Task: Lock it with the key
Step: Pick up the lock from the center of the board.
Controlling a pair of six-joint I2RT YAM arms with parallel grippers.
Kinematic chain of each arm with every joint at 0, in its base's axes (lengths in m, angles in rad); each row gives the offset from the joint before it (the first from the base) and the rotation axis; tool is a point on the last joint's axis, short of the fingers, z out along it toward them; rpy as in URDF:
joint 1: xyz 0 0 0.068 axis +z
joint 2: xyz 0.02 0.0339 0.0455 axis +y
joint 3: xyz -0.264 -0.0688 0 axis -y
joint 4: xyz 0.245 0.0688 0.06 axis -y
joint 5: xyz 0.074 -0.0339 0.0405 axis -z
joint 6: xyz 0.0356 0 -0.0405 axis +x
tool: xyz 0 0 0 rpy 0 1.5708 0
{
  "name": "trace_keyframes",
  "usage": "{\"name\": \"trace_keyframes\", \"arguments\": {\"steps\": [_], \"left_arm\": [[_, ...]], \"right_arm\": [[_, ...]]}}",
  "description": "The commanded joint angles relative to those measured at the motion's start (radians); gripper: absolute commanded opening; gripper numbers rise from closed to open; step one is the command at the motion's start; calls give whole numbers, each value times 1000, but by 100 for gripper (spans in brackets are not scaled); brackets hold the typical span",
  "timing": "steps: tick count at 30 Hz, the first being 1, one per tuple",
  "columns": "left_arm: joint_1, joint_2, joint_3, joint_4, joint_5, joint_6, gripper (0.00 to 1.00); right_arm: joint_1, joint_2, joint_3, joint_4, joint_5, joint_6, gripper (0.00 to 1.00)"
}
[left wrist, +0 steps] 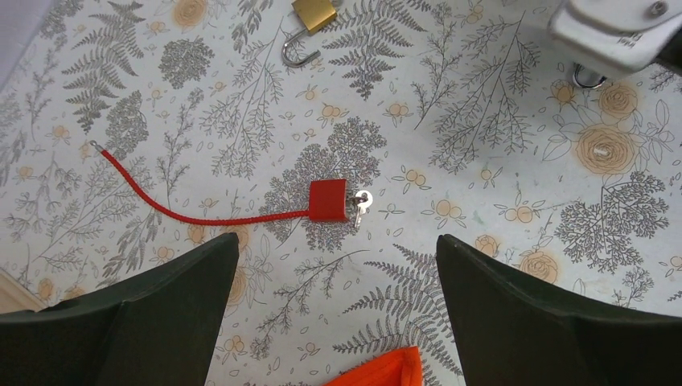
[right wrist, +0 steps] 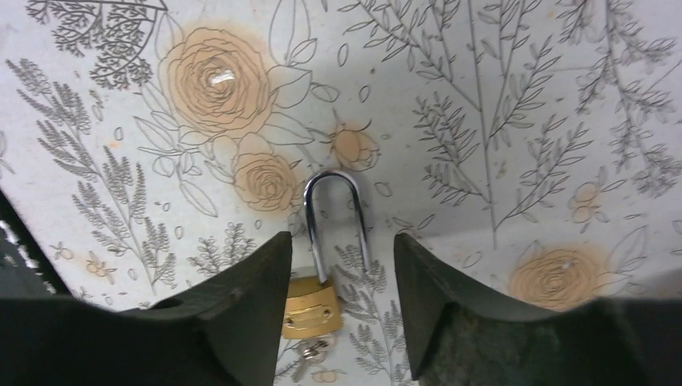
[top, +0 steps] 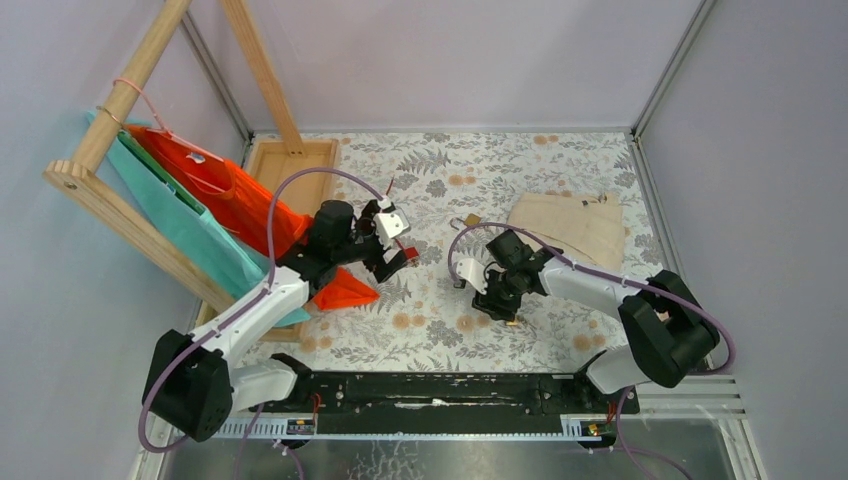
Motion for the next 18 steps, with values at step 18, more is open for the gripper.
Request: {"name": "trace_keyframes", "arguments": {"steps": [18], "left_arm": [[-8, -55, -38, 103, -13, -11, 100]], "right_arm": [[-32, -129, -74, -127, -13, -96, 78]]}}
